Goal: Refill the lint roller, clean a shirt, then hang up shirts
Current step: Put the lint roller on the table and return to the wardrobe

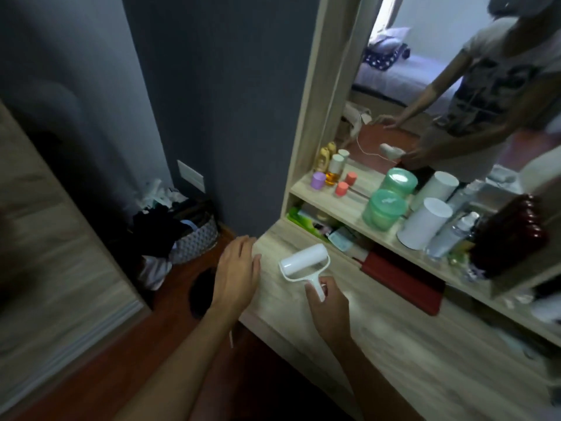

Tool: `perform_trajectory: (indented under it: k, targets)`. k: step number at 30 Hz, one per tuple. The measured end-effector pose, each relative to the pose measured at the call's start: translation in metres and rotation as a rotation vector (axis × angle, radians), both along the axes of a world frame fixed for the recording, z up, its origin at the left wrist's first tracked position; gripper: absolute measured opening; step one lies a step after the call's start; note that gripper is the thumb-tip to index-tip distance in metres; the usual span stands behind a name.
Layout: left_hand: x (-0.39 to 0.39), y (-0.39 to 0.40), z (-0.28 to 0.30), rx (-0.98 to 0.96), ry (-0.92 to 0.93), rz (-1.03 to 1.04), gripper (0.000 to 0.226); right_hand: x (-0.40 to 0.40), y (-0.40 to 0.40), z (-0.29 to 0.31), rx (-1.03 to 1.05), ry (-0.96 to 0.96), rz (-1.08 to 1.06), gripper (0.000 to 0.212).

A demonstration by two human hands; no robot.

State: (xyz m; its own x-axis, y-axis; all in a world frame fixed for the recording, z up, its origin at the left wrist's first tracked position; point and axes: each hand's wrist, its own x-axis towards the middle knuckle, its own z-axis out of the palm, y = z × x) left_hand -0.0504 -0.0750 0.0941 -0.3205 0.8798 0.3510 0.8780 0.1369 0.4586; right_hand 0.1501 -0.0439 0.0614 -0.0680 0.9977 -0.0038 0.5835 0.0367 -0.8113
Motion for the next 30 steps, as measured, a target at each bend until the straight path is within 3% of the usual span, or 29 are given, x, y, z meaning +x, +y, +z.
perform_trajectory:
  k: [5,16,21,25,30]
  targets:
    - [0.034,0.015,-0.052,-0.178,0.001,-0.027,0.045,0.024,0.015,-0.065,-0.125,-0.129,0.02,0.039]
    - [0.03,0.041,-0.104,-0.365,-0.078,-0.019,0.05,-0.011,0.049,-0.101,-0.21,-0.178,0.044,0.047]
    - [0.022,0.05,-0.111,-0.375,-0.035,-0.032,0.05,-0.024,0.06,-0.1,-0.153,-0.405,0.001,0.046]
    - [0.009,0.046,-0.105,-0.35,-0.039,-0.014,0.051,-0.033,0.051,-0.089,-0.023,-0.362,-0.121,0.054]
    - [-0.04,0.014,-0.077,-0.262,-0.085,0.125,0.052,-0.082,0.023,-0.066,0.253,-0.369,0.176,0.062]
